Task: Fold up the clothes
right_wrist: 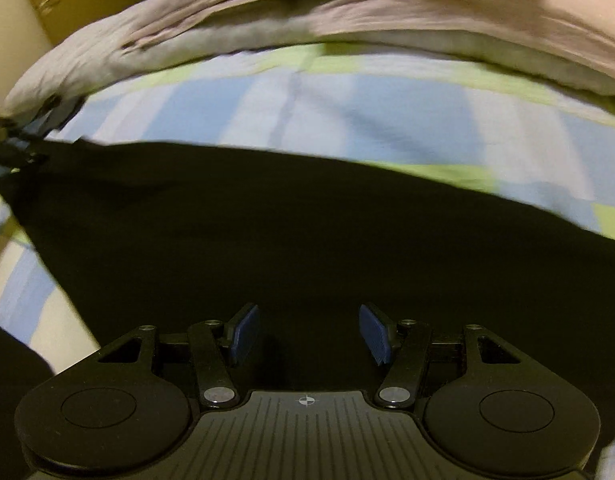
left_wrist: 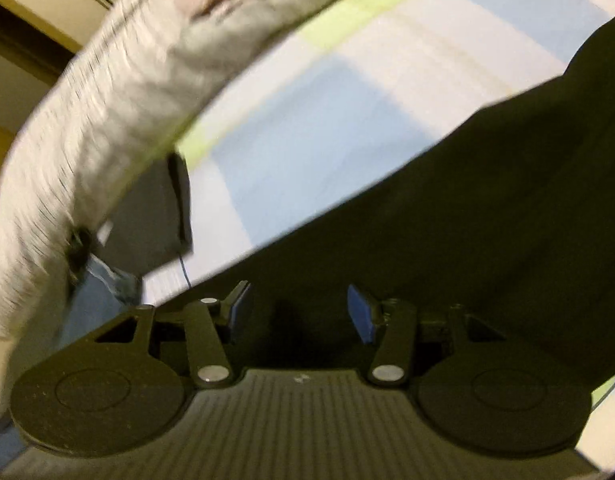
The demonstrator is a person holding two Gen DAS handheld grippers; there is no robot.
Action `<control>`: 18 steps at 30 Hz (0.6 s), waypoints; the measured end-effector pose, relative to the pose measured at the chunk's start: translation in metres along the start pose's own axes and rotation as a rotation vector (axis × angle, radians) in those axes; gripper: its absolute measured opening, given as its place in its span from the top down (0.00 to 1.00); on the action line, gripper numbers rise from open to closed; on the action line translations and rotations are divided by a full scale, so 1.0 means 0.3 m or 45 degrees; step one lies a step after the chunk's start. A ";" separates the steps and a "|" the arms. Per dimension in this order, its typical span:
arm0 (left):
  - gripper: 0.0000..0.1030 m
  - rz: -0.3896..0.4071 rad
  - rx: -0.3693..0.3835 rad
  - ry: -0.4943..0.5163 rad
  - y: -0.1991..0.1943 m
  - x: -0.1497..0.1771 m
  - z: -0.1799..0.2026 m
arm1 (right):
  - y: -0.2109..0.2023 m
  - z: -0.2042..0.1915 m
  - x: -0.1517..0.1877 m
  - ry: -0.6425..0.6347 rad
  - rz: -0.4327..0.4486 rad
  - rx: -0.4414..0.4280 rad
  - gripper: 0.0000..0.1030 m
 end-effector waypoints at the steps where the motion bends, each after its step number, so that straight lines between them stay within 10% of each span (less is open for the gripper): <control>1: 0.54 -0.006 0.009 -0.008 0.023 0.018 -0.019 | 0.025 -0.044 0.004 0.000 -0.008 -0.022 0.43; 10: 0.52 0.125 -0.011 -0.227 0.114 0.008 -0.233 | 0.226 -0.352 -0.179 -0.081 0.089 0.046 0.43; 18: 0.59 0.209 0.267 -0.174 -0.093 0.105 -0.077 | 0.398 -0.740 -0.204 -0.327 -0.036 -0.134 0.43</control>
Point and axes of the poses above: each gripper's, at about its wrist camera, not at the fingertips, and y roughly the way its jaws point, z to its right, x to its underside, the point moved 10 cm from there along y, roughly the way its jaws point, and after that the axes turned 2 degrees about -z, right-handed, at the moved point
